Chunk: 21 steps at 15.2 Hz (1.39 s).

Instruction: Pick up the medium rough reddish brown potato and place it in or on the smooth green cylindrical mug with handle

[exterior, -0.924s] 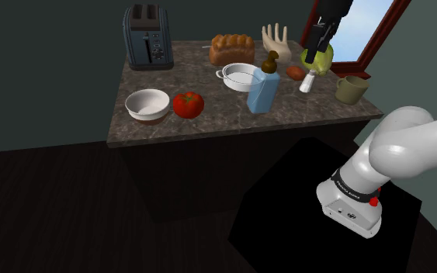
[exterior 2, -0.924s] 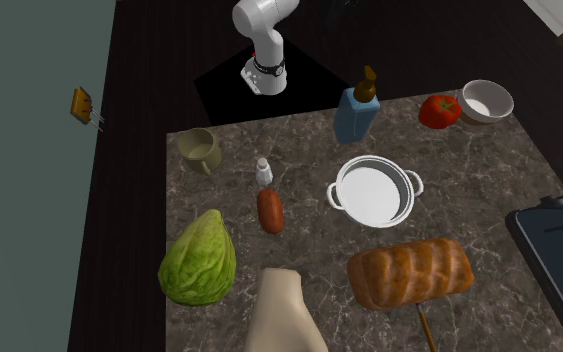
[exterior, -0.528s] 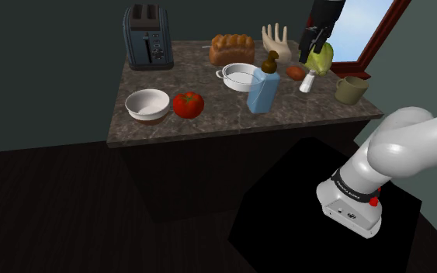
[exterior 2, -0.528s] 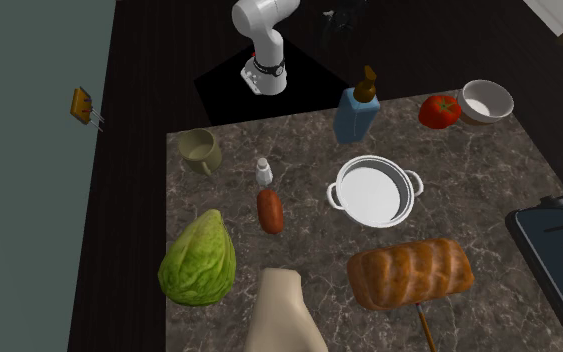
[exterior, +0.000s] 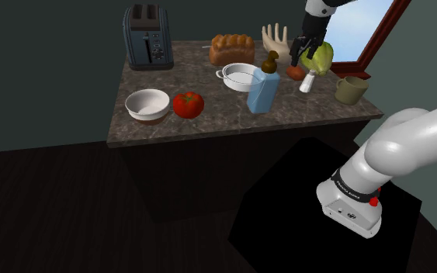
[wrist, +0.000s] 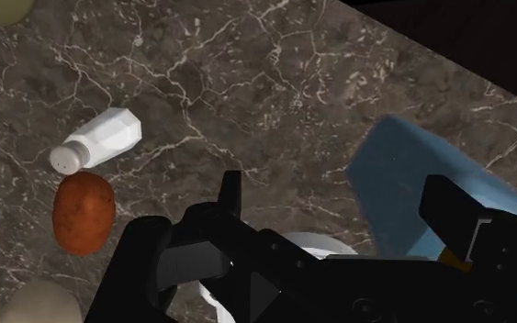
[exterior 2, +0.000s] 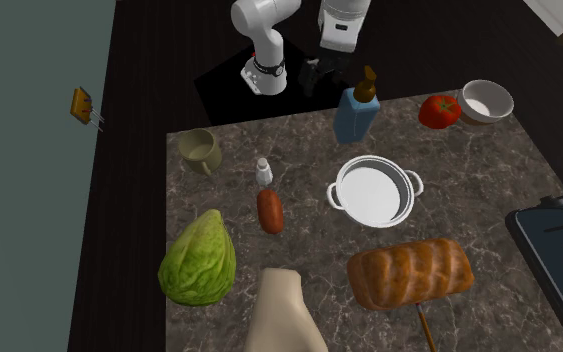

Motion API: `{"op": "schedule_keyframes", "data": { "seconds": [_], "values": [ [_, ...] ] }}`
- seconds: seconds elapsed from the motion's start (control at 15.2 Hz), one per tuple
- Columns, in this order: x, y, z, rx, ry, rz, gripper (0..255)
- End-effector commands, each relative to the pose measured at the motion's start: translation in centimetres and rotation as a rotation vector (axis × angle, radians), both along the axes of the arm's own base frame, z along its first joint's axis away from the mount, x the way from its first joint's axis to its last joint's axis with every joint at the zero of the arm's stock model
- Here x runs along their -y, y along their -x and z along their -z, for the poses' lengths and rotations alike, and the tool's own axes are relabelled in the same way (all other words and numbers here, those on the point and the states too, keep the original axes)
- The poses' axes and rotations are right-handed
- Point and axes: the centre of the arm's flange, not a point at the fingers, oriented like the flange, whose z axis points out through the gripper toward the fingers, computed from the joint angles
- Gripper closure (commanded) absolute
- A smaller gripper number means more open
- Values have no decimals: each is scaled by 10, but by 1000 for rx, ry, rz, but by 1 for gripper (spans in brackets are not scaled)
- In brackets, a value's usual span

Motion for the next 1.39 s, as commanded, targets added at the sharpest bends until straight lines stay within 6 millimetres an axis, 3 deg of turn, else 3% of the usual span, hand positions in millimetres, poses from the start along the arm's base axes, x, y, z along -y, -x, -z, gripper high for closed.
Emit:
{"op": "schedule_keyframes", "data": {
  "seconds": [0.0,0.66,1.32],
  "values": [
    [22,-8,11,12,4,35,0],
    [130,-46,70,63,17,205,0],
    [244,-67,126,113,29,374,0]
  ]
}}
